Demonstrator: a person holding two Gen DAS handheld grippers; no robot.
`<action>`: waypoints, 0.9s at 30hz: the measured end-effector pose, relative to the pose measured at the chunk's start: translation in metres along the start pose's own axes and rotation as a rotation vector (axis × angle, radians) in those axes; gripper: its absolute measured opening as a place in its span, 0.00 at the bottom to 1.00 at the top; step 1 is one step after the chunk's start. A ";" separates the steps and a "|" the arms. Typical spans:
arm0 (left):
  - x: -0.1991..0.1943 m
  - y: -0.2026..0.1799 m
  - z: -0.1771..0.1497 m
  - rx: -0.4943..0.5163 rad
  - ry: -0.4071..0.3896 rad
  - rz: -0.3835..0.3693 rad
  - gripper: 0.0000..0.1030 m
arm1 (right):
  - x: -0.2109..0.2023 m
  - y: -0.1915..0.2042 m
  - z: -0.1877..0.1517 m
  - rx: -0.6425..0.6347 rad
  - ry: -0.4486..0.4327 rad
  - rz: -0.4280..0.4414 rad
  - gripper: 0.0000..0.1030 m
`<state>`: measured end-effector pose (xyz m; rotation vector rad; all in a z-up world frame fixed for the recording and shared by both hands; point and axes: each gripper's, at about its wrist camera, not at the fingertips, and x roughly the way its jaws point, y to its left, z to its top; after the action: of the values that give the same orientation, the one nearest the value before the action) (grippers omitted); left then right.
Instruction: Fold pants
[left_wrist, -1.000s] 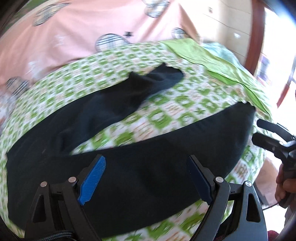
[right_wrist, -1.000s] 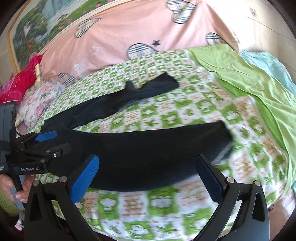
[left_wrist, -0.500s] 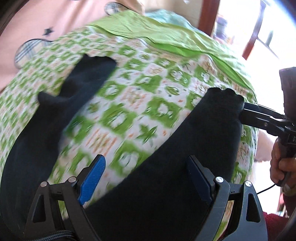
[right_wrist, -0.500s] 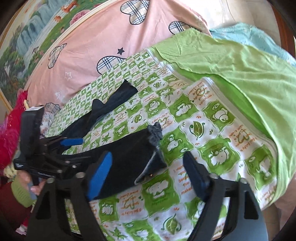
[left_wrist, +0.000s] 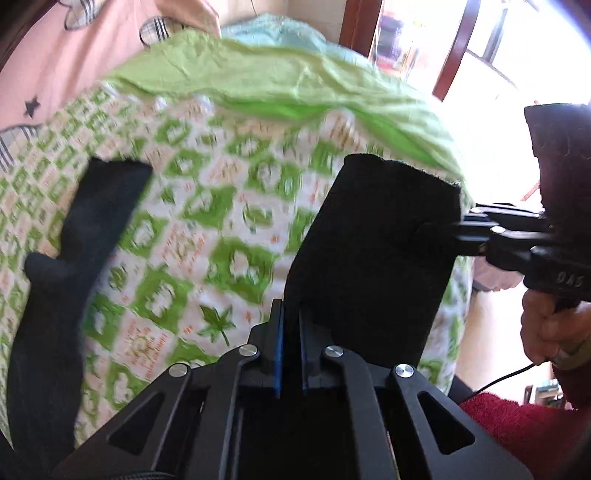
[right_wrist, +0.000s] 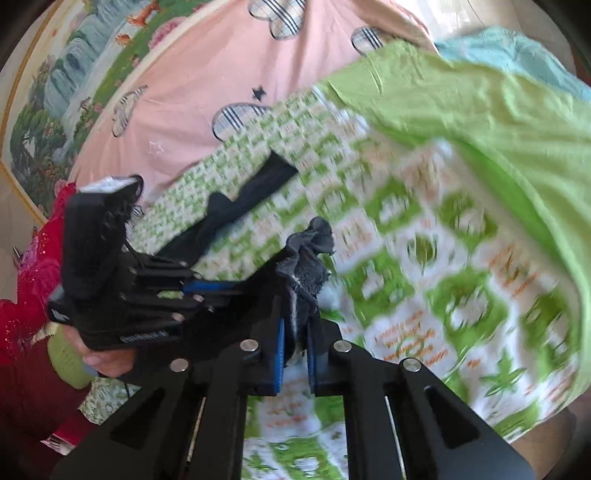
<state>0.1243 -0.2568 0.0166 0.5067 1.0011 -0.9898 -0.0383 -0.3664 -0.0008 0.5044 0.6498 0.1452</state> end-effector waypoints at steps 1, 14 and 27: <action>-0.007 0.001 0.004 -0.009 -0.021 0.009 0.04 | -0.005 0.003 0.004 -0.011 -0.008 -0.010 0.09; 0.003 0.024 -0.014 -0.084 -0.012 -0.013 0.23 | 0.015 -0.007 0.003 0.008 0.102 -0.299 0.57; -0.081 0.146 -0.058 -0.291 -0.081 0.126 0.41 | 0.075 0.039 0.088 -0.124 0.107 -0.101 0.64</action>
<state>0.2101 -0.1053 0.0485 0.2822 1.0077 -0.7320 0.0761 -0.3466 0.0373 0.3448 0.7646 0.1170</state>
